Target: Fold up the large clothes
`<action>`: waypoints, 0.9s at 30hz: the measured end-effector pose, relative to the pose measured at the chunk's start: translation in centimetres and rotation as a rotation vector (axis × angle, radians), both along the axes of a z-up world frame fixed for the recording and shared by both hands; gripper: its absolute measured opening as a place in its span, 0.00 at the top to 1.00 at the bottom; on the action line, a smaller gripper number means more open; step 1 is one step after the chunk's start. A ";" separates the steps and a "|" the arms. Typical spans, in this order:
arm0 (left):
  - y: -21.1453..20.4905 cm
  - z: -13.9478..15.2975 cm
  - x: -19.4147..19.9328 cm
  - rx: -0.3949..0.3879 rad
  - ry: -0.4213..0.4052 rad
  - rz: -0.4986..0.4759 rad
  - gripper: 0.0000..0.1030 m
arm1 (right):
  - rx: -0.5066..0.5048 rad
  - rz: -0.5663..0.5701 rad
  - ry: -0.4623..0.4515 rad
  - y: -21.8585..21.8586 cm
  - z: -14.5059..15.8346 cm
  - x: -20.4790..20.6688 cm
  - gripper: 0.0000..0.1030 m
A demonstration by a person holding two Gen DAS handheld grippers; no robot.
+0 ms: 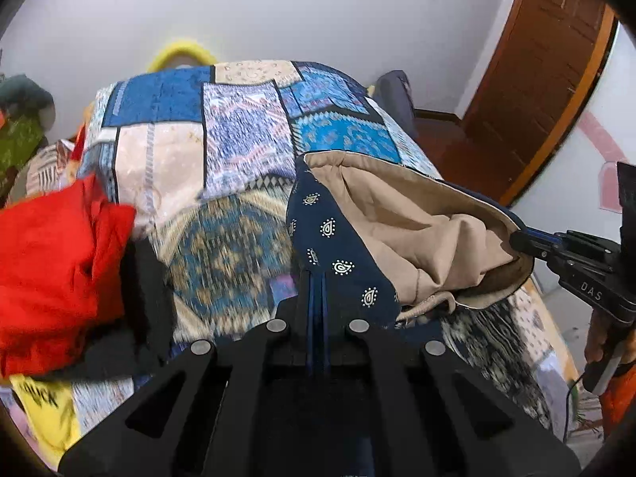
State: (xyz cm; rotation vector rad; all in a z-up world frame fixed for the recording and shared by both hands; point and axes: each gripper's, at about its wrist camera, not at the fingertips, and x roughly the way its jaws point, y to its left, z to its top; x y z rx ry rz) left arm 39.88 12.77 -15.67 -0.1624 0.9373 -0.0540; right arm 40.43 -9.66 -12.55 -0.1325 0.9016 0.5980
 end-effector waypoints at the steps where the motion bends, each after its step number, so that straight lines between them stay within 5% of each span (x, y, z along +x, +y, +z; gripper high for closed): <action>1: -0.2 -0.1 -1.0 0.001 0.003 -0.005 0.98 | 0.001 0.002 0.006 -0.4 -0.1 -0.8 0.92; 10: -1.2 -4.2 -7.6 0.022 0.091 -0.035 0.98 | -0.047 0.026 0.090 -2.9 -3.9 -6.0 0.92; 19: -0.5 -10.5 -9.7 0.020 0.202 0.011 0.98 | -0.158 -0.072 0.149 -4.6 -10.8 -6.8 0.92; 24: -0.4 -10.4 -10.4 0.014 0.183 0.013 0.93 | -0.178 -0.062 0.132 -4.3 -9.9 -7.1 0.90; 27: -0.6 -9.5 -10.7 0.053 0.178 -0.010 0.83 | -0.176 -0.052 0.139 -4.1 -8.8 -7.3 0.87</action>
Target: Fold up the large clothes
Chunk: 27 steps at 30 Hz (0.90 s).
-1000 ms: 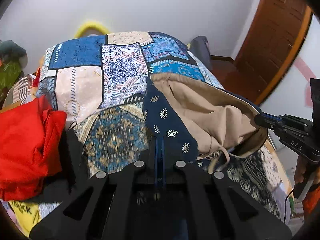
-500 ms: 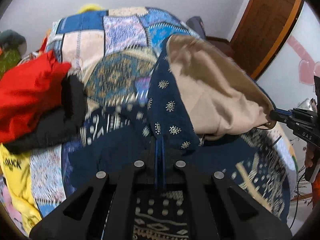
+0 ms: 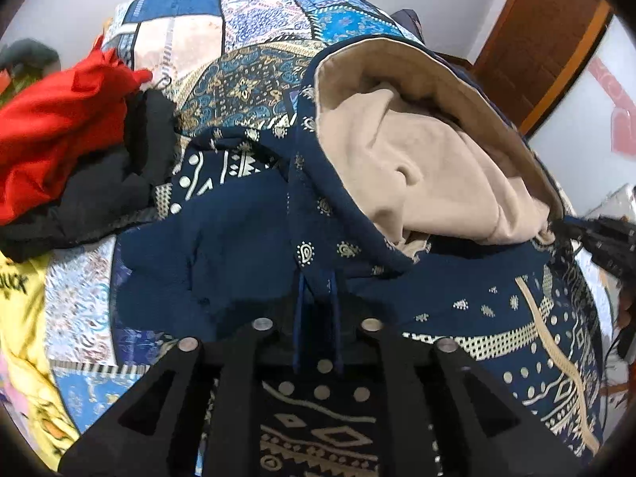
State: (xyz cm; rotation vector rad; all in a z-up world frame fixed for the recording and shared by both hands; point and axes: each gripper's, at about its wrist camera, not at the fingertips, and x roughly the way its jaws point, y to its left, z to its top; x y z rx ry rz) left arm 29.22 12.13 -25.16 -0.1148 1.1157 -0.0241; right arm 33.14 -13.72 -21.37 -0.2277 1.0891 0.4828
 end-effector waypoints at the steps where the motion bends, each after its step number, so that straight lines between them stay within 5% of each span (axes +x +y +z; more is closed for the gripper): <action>1: -0.1 0.4 -0.2 0.012 -0.008 -0.007 0.74 | 0.006 0.004 -0.011 0.1 0.6 -0.1 0.87; 5: 0.0 2.3 -0.6 0.035 -0.063 -0.017 0.59 | 0.034 0.034 -0.059 1.0 2.4 -0.8 0.79; 7: 0.2 3.4 -0.4 0.040 -0.085 -0.013 0.58 | 0.037 0.044 -0.085 1.8 3.2 -0.8 0.59; 9: 0.3 4.3 -0.1 0.037 -0.106 -0.008 0.58 | 0.043 0.053 -0.116 2.7 3.8 -0.8 0.54; 16: 0.9 5.6 3.0 0.049 -0.130 -0.013 0.57 | 0.046 0.105 -0.126 6.3 3.8 1.4 0.54; 27: 0.2 3.4 8.6 0.061 -0.111 -0.050 0.57 | 0.084 0.116 -0.089 8.8 1.7 4.6 0.54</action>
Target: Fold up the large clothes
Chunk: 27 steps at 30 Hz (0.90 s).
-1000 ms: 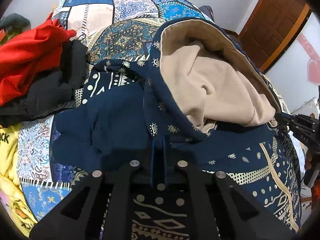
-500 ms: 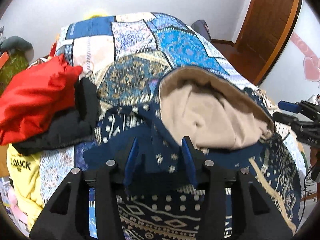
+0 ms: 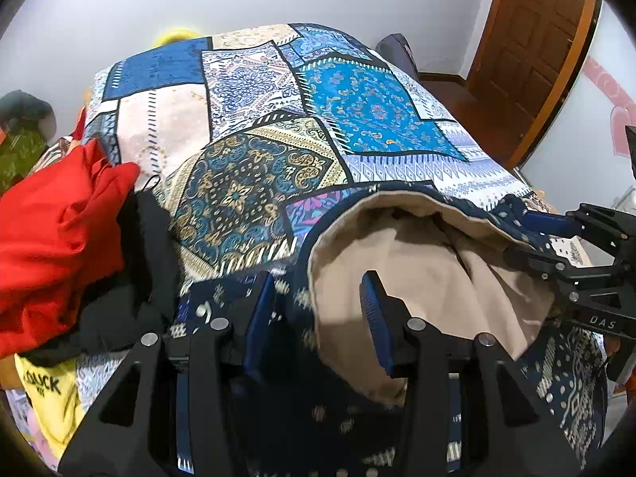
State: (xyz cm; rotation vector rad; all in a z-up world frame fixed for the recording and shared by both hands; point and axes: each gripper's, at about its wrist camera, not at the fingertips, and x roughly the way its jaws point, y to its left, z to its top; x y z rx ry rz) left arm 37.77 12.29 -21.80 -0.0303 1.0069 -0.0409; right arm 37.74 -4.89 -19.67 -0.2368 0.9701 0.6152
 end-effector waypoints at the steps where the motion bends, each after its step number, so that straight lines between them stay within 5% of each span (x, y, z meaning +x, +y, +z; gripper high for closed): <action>1: -0.1 -0.2 0.4 -0.004 0.000 -0.005 0.57 | 0.008 -0.008 0.008 0.0 -0.2 0.3 0.54; 6: -0.9 -0.9 1.6 0.011 -0.015 -0.026 0.57 | 0.054 -0.049 0.046 -0.4 -1.2 1.8 0.55; 10: -1.3 -0.9 2.2 -0.004 -0.025 -0.039 0.65 | 0.096 -0.039 0.059 -0.9 -1.3 2.3 0.86; 13: -1.7 -0.9 2.2 0.007 -0.037 -0.056 0.79 | 0.114 -0.040 0.043 -1.3 -0.9 2.2 0.91; 15: -2.0 -0.8 2.0 0.008 -0.027 -0.076 0.94 | 0.131 -0.028 0.046 -1.5 -0.5 2.0 0.92; 27: -3.5 4.8 -3.6 -0.100 -0.078 -0.186 0.94 | 0.192 0.060 -0.014 -3.6 5.1 -2.8 0.94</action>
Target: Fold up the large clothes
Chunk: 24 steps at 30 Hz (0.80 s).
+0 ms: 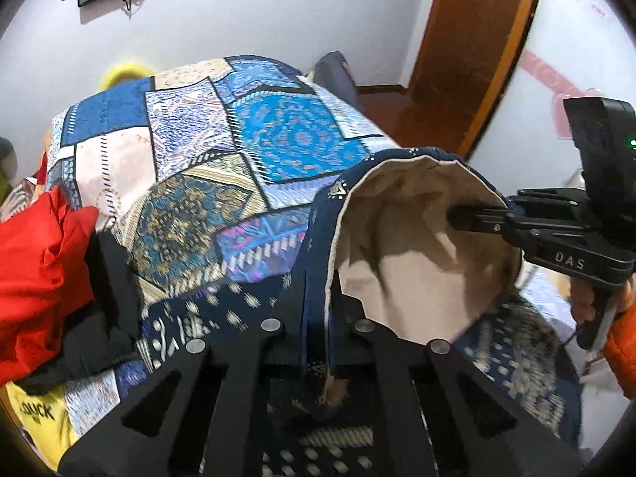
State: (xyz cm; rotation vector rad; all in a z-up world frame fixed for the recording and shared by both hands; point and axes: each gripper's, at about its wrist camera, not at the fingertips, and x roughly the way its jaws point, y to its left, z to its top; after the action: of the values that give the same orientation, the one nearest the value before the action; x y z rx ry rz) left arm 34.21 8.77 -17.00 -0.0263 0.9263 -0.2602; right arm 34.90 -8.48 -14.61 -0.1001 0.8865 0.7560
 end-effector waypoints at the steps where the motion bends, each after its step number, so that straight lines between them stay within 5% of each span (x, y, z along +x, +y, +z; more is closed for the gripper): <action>1: -0.1 0.3 -0.8 -0.020 0.005 -0.003 0.94 | -0.009 0.013 -0.015 -0.1 0.2 -0.7 0.94; 9: -1.3 -0.9 -5.8 -0.083 0.086 -0.015 0.94 | -0.053 0.068 0.033 -1.8 -1.2 -5.7 0.94; 15: -2.7 -2.2 -9.8 -0.016 0.108 -0.022 0.94 | -0.093 0.071 0.110 -3.1 -3.1 -8.5 0.93; 20: -3.2 -3.7 -12.2 0.022 0.145 -0.035 0.80 | -0.150 0.064 0.137 -3.9 -3.8 -10.2 0.92; 24: -3.7 -2.8 -14.0 0.048 0.122 -0.053 0.79 | -0.159 0.050 0.144 -4.8 -2.7 -10.9 0.91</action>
State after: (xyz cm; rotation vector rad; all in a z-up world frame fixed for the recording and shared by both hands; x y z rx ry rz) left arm 20.17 5.09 -19.76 0.0270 1.0552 -0.2881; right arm 24.00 -13.29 -17.26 -0.2115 1.0848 0.7454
